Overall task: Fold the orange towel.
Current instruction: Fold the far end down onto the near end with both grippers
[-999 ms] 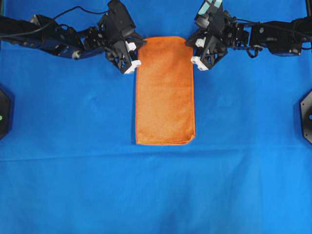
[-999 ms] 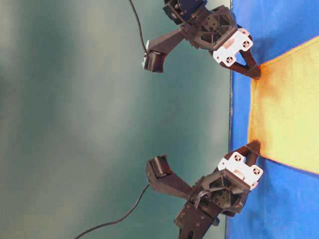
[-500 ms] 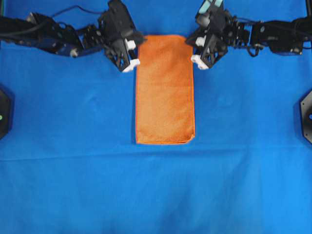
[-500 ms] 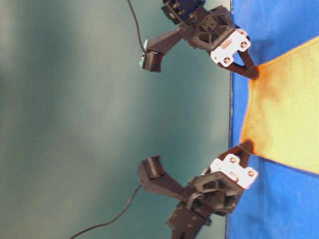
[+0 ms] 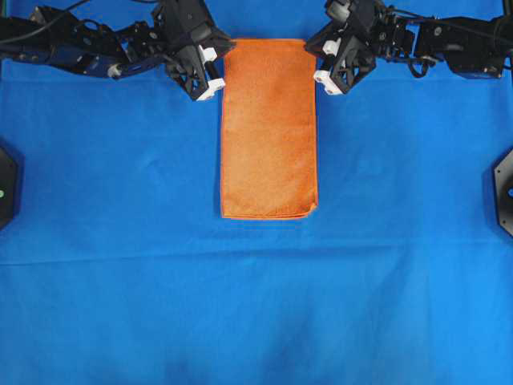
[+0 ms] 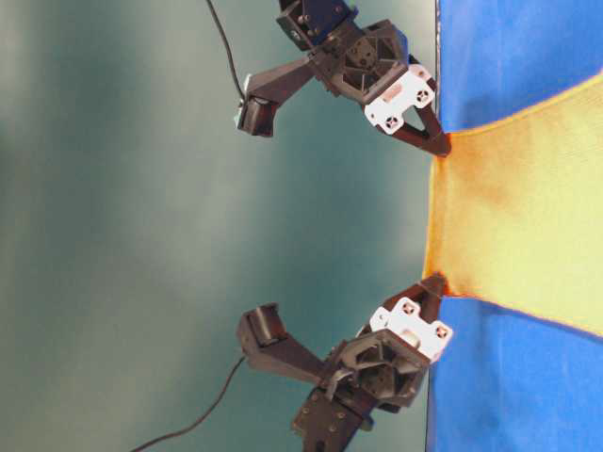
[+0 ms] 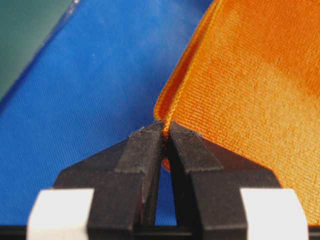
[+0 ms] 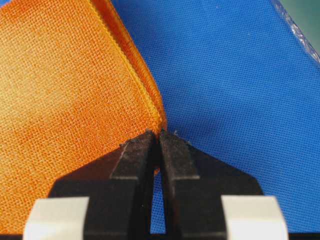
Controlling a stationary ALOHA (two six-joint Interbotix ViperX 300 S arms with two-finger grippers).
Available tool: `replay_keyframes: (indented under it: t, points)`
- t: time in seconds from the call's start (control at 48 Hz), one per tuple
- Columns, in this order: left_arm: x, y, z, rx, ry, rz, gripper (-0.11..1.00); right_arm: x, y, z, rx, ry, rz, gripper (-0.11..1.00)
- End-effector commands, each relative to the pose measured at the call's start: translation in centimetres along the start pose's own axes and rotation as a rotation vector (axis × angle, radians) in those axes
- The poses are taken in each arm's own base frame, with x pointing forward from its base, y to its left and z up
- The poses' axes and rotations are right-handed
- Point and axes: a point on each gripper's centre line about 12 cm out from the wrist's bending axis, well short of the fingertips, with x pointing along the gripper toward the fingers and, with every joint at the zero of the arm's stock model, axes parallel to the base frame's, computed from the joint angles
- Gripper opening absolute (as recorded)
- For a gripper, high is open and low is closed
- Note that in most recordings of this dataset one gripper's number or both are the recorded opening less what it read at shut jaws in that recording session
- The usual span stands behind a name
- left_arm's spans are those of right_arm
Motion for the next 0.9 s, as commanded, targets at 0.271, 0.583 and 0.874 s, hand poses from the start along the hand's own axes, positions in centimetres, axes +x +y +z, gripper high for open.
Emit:
replay_keyframes:
  t: [0.271, 0.583, 0.874]
  points:
    - [-4.1, -2.1, 4.5, 0.078, -0.099, -0.045, 0.02, -4.1, 2.4, 3.2, -0.035, -0.083, 0.023, 0.03]
    - [-7.7, -7.1, 3.4, 0.137, -0.094, -0.167, 0.03, -6.9, 7.8, 2.1, -0.091, -0.069, 0.128, 0.03]
    - [-9.8, -12.8, 1.1, 0.178, -0.029, -0.317, 0.02, -8.2, 12.6, -0.8, -0.116, -0.002, 0.237, 0.03]
